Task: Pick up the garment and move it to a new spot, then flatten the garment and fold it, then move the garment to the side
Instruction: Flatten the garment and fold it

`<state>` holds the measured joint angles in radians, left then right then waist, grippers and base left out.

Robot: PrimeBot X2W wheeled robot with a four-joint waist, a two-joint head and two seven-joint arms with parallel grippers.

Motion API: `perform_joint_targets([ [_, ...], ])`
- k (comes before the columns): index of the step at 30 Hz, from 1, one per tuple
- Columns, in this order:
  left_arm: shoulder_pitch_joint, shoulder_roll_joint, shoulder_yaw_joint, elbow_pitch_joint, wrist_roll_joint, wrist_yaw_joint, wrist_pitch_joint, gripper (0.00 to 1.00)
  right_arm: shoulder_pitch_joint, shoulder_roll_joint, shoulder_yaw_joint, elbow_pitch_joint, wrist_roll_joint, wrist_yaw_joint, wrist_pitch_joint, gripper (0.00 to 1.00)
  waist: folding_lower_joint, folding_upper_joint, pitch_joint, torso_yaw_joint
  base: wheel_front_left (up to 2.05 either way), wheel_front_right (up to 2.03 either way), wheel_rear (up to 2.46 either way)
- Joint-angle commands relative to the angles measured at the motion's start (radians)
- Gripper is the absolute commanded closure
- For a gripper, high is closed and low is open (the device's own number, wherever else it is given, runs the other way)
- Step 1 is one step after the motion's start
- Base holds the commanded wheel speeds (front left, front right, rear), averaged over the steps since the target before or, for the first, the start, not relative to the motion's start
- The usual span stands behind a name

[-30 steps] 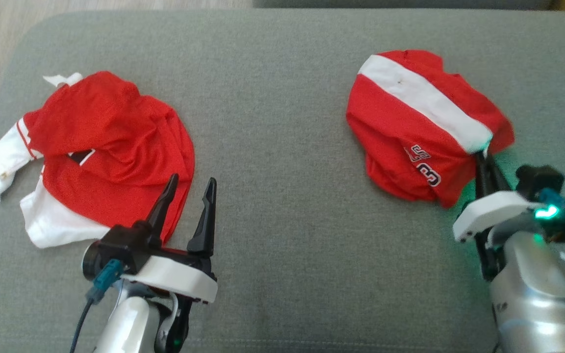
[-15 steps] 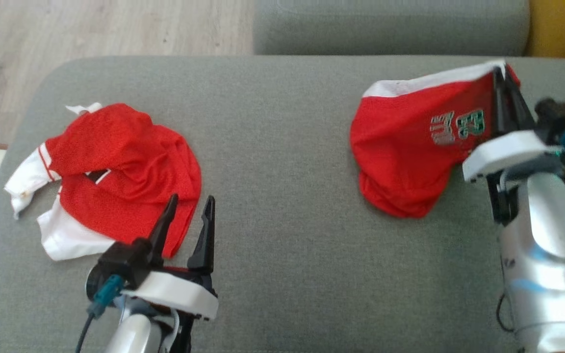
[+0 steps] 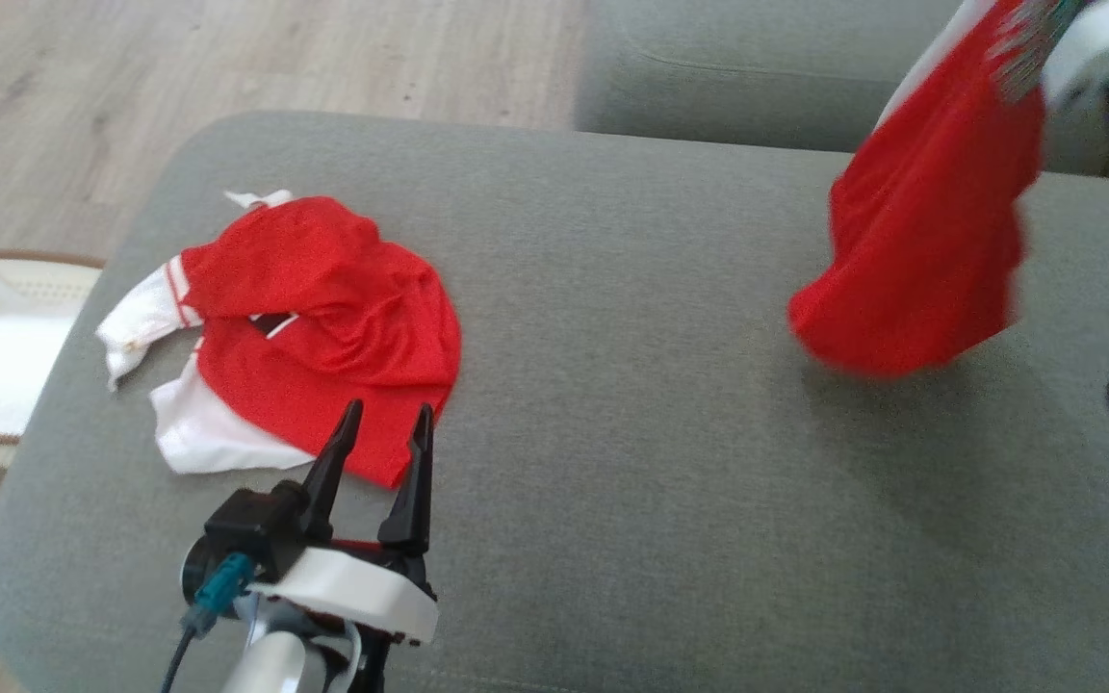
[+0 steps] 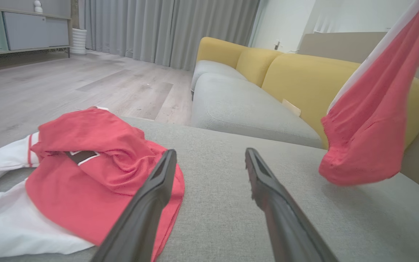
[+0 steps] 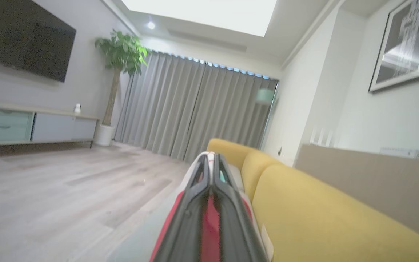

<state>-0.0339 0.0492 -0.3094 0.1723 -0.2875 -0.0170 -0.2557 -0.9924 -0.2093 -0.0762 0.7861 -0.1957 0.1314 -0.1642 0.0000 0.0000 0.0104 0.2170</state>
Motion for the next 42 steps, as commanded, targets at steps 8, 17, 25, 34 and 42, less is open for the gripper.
perform_joint_targets([
  [8, -0.008, 0.001, 0.052, -0.037, -0.012, 0.015, -0.006, 0.00, -0.141, 0.078, 0.055, -0.082, -0.034, -0.001, -0.096, 1.00, 0.0000, 0.0000, -0.003, 0.022, 0.00, 0.00, 0.00],
  [17, 0.000, 0.001, 0.048, -0.039, -0.007, 0.016, -0.006, 0.00, 0.319, 0.097, 0.347, -0.136, 0.151, -0.001, -0.097, 1.00, 0.0000, 0.0000, -0.006, -0.057, 0.00, 0.00, 0.00],
  [25, 0.003, 0.001, 0.061, -0.037, 0.002, 0.013, -0.006, 0.00, 0.703, -0.011, 0.376, -0.261, 0.252, -0.001, -0.011, 1.00, 0.0000, 0.0000, -0.023, -0.158, 0.00, 0.00, 0.00],
  [34, -0.006, 0.001, 0.048, -0.037, -0.008, 0.017, -0.006, 0.00, 0.880, -0.070, 0.152, -0.430, 0.203, -0.001, 0.138, 1.00, 0.0000, 0.0000, -0.022, -0.223, 0.00, 0.00, 0.00],
  [42, -0.021, 0.001, 0.048, -0.026, -0.007, 0.014, -0.006, 0.00, 0.911, 0.009, -0.007, -0.479, 0.100, -0.001, 0.170, 0.00, 0.0000, 0.0000, -0.017, -0.234, 0.00, 0.00, 0.00],
])
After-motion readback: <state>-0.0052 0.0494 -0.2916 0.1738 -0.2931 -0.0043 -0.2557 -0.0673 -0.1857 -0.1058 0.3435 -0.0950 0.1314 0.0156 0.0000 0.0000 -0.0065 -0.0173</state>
